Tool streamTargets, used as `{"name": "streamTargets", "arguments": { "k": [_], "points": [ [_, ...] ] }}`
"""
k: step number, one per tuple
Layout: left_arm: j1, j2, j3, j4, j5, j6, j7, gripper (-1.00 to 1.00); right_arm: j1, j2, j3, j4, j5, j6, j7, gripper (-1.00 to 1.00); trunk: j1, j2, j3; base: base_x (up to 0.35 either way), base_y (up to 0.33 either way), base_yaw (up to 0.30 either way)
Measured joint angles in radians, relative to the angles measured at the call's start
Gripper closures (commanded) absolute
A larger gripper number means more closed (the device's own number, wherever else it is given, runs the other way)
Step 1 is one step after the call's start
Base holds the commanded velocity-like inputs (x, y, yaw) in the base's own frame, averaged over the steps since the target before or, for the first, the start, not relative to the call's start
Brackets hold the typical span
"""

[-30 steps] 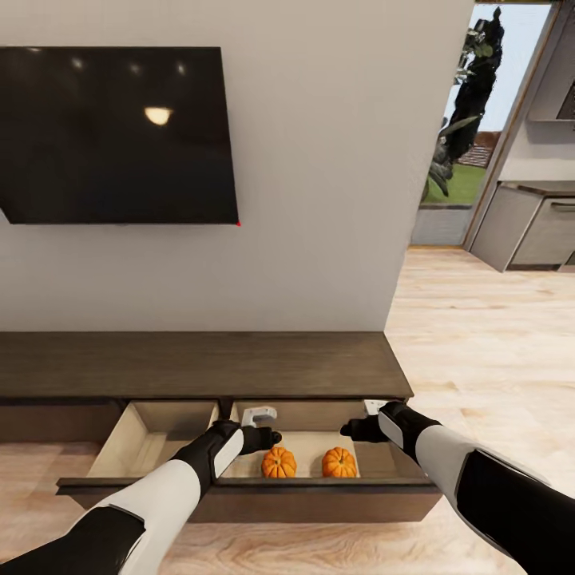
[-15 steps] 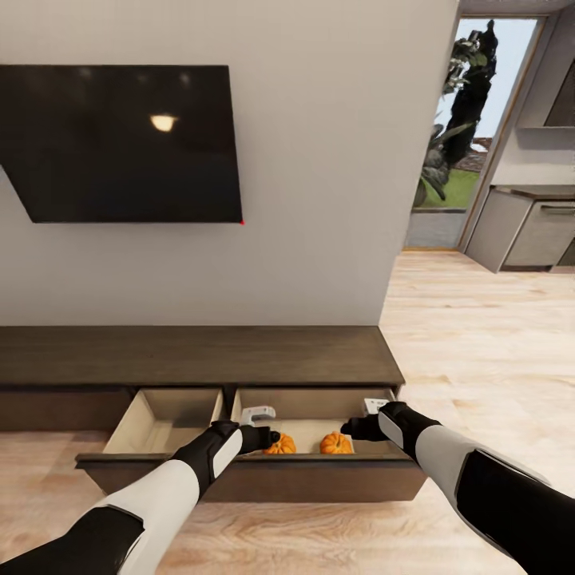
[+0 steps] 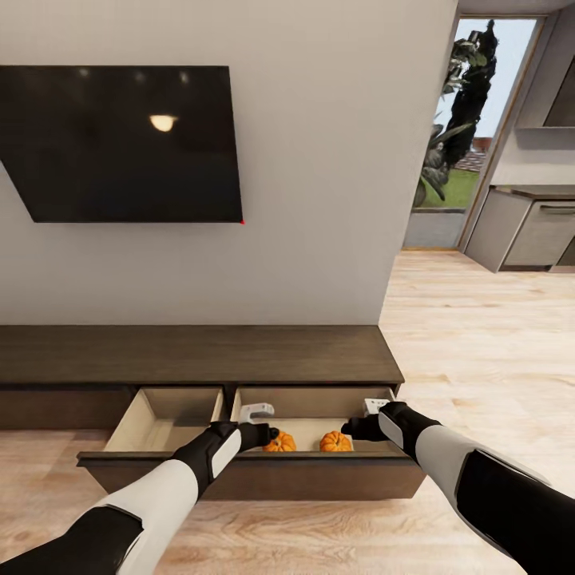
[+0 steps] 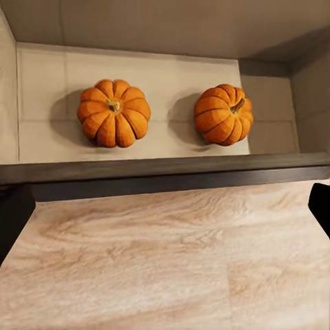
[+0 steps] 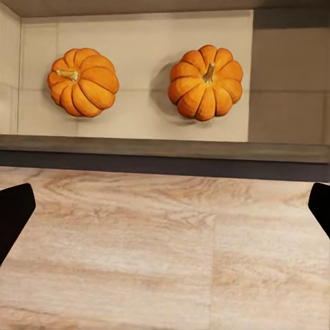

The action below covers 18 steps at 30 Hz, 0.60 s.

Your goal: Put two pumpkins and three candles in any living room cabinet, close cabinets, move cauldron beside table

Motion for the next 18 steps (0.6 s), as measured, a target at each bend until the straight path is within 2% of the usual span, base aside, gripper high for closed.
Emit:
{"name": "streamTargets", "arguments": {
  "k": [4,6,10,18],
  "points": [
    [0.0,0.001,-0.001,0.0,-0.001,-0.002,-0.001,-1.0,0.0,0.0,0.0,0.0,-0.001,-0.001,0.001,-1.0,0.0,0.0,0.0,0.0,0.0,0.0],
    [0.0,0.002,0.0,-0.001,-0.001,-0.022,-0.002,-1.0,0.0,0.001,-0.001,0.001,0.0,-0.046,0.002,-1.0,0.0,0.0,0.0,0.0,0.0,0.0],
    [0.001,0.002,-0.001,0.0,-0.002,-0.057,-0.001,-1.0,0.006,0.002,0.0,0.002,0.002,-0.129,0.003,-1.0,0.015,-0.028,-0.012,0.0,0.0,0.0],
    [0.0,0.001,-0.004,0.0,-0.002,-0.068,0.003,-1.0,0.039,0.009,0.0,0.002,0.001,-0.173,0.005,-1.0,0.046,-0.084,-0.038,0.0,0.0,0.0]
  ]
}}
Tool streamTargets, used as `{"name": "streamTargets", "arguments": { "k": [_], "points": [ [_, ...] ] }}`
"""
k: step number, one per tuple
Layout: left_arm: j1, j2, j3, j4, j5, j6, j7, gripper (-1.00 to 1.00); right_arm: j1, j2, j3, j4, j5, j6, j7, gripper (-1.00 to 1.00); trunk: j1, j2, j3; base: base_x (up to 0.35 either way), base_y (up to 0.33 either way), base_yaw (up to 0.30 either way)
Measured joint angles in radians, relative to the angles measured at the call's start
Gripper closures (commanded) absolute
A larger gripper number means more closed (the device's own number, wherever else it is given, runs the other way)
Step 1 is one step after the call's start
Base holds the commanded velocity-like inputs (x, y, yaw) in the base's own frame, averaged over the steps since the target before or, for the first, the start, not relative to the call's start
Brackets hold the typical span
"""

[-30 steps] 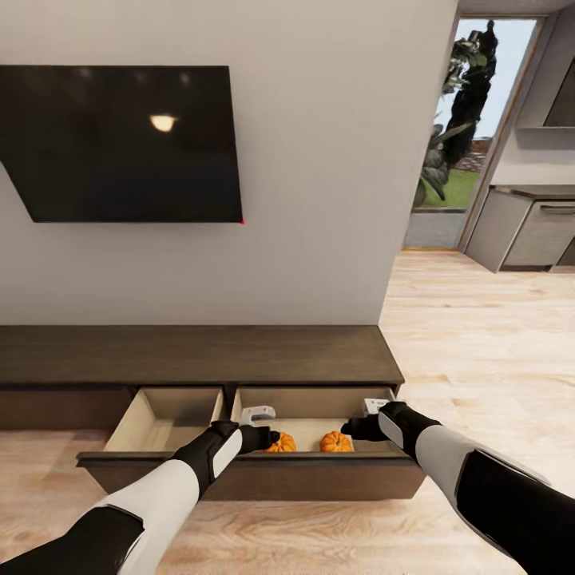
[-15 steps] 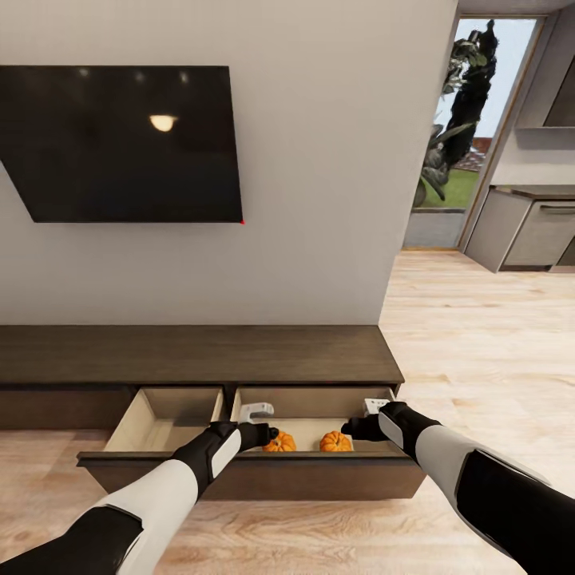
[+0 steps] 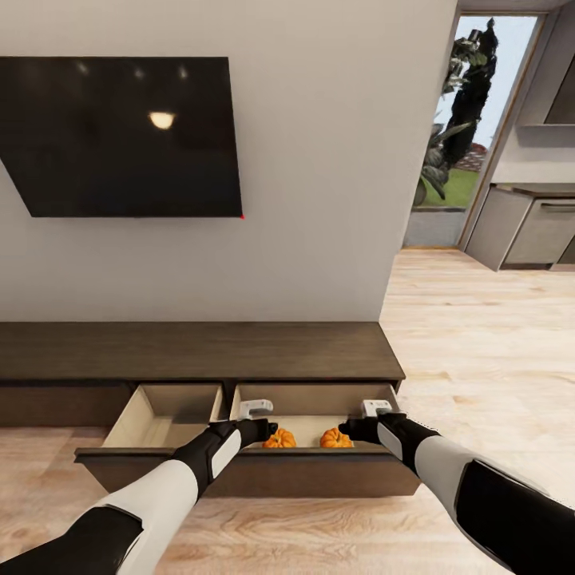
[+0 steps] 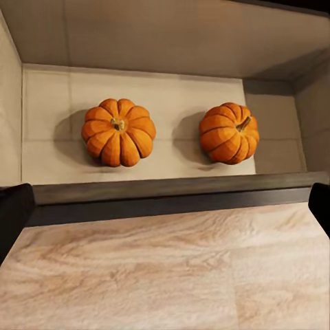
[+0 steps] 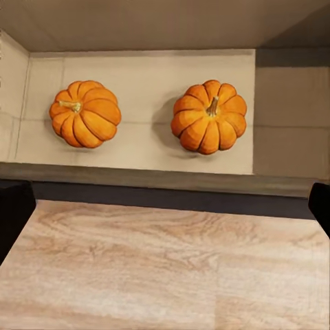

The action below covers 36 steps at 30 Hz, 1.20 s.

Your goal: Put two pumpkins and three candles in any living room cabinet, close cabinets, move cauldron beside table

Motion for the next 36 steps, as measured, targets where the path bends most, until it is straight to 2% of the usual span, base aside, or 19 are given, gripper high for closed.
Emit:
{"name": "streamTargets", "arguments": {
  "k": [8,13,18,24,30,31,36],
  "points": [
    [0.0,-0.001,0.0,0.0,0.0,-0.002,0.001,-1.0,0.017,0.007,-0.001,0.0,0.0,-0.09,0.0,-1.0,0.031,-0.056,-0.025,0.0,0.0,0.0],
    [0.001,-0.001,0.0,-0.001,0.0,-0.019,0.001,-1.0,0.023,0.008,0.0,0.0,0.0,-0.107,0.0,-1.0,0.05,-0.091,-0.041,0.0,0.0,0.0],
    [0.001,-0.001,-0.001,0.0,-0.001,-0.093,0.001,-1.0,0.044,0.013,-0.001,-0.001,-0.002,-0.117,0.0,-1.0,0.069,-0.126,-0.056,0.0,0.0,0.0],
    [0.001,-0.001,0.0,0.028,-0.004,-0.144,0.002,-1.0,0.05,0.014,-0.001,-0.001,-0.002,-0.192,-0.001,-1.0,0.092,-0.168,-0.075,0.0,0.0,0.0],
    [0.002,0.0,0.002,0.136,-0.004,-0.293,0.003,-1.0,0.073,0.015,-0.001,-0.001,-0.003,-0.239,-0.004,-1.0,0.115,-0.21,-0.094,0.0,0.0,0.0],
    [0.002,0.0,0.002,0.166,-0.005,-0.336,0.004,-1.0,0.08,0.014,-0.001,-0.002,-0.004,-0.248,-0.004,-1.0,0.119,-0.217,-0.097,0.0,0.0,0.0],
    [0.002,-0.001,0.002,0.176,-0.005,-0.352,0.004,-1.0,0.085,0.014,-0.001,-0.002,-0.002,-0.284,-0.006,-1.0,0.138,-0.252,-0.113,0.0,0.0,0.0]
  ]
}}
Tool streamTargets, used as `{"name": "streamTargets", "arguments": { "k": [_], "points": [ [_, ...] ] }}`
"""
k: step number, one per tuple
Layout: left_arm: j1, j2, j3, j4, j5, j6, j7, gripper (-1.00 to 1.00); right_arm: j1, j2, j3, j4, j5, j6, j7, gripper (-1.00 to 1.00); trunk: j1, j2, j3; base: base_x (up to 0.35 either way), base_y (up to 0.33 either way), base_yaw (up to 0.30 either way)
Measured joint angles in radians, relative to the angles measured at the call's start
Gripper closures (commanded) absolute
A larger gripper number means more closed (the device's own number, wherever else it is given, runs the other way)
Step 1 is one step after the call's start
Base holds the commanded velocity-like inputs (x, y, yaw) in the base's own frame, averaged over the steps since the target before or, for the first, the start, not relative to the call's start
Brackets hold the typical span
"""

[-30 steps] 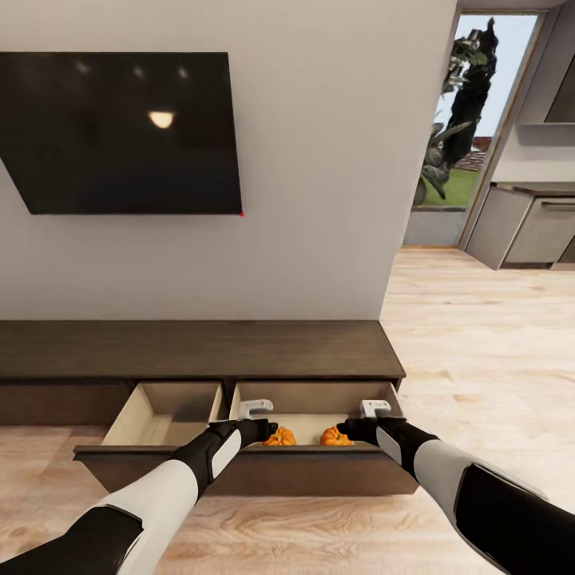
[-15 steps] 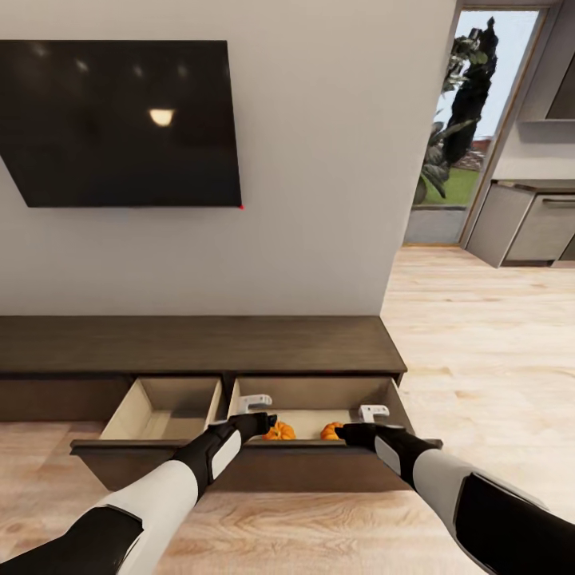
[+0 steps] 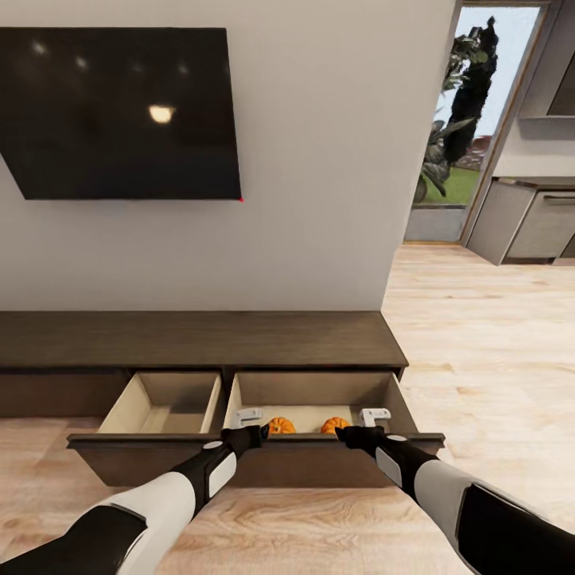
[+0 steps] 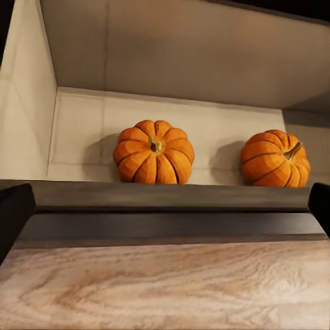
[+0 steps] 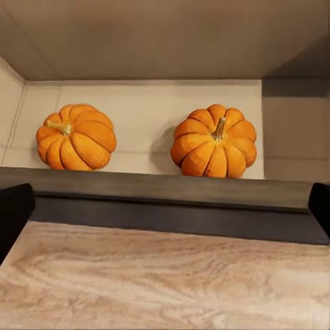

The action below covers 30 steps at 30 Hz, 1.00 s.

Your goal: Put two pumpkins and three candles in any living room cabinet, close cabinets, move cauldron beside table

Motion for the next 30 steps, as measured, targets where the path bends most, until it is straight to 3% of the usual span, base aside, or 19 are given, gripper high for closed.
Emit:
{"name": "streamTargets", "arguments": {
  "k": [7,17,30],
  "points": [
    [0.0,0.0,0.0,0.003,-0.003,-0.05,0.001,-1.0,0.013,0.001,0.001,0.002,-0.001,-0.061,-0.001,-1.0,0.027,-0.049,-0.022,0.0,0.0,0.0],
    [0.0,0.0,0.0,0.011,-0.011,-0.065,0.014,-1.0,0.049,0.001,0.002,0.001,0.004,-0.135,-0.002,-1.0,0.065,-0.119,-0.053,0.0,0.0,0.0],
    [0.0,-0.001,0.001,0.025,-0.051,-0.067,0.046,-1.0,0.058,0.001,0.003,0.002,0.006,-0.153,-0.004,-1.0,0.115,-0.21,-0.094,0.0,0.0,0.0]
  ]
}}
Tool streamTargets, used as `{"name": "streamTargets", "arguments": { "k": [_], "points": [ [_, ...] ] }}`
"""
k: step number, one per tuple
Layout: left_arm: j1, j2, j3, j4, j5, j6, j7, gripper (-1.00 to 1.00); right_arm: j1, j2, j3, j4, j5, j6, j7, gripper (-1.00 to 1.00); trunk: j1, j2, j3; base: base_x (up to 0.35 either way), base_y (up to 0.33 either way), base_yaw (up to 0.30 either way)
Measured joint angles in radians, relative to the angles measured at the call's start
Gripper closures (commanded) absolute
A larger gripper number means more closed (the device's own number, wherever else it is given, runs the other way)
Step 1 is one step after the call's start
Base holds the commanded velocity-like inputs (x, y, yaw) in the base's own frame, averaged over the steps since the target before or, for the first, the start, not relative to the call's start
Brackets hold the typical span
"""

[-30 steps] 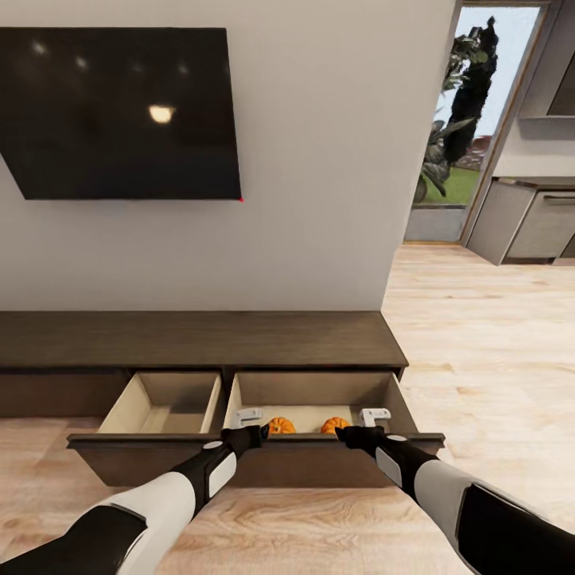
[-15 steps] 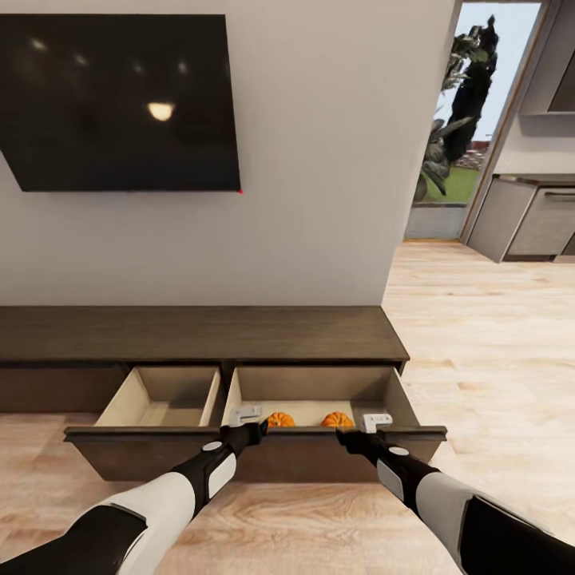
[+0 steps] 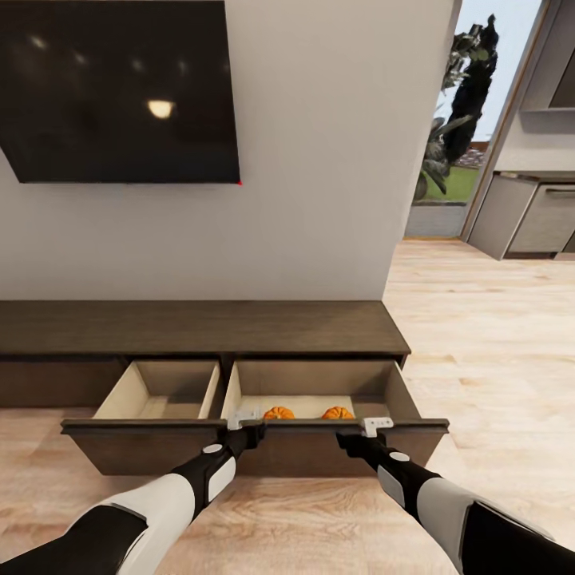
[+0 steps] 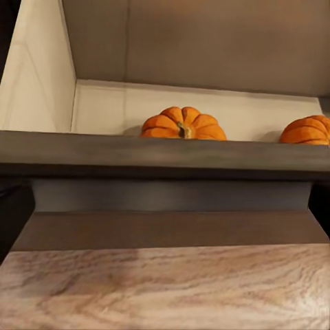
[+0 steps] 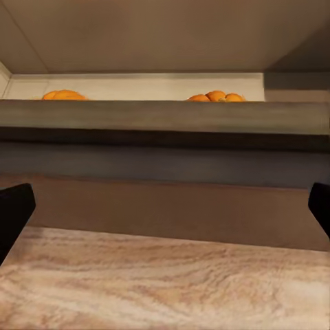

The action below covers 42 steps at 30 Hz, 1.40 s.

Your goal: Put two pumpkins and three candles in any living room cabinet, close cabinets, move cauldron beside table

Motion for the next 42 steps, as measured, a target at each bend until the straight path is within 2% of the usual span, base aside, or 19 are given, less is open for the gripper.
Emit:
{"name": "streamTargets", "arguments": {
  "k": [42],
  "points": [
    [0.0,0.003,0.001,-0.001,-0.001,-0.002,0.0,-1.0,0.001,-0.001,0.0,0.0,-0.003,-0.003,0.001,-1.0,0.161,-0.294,-0.132,0.0,0.0,0.0]
  ]
}}
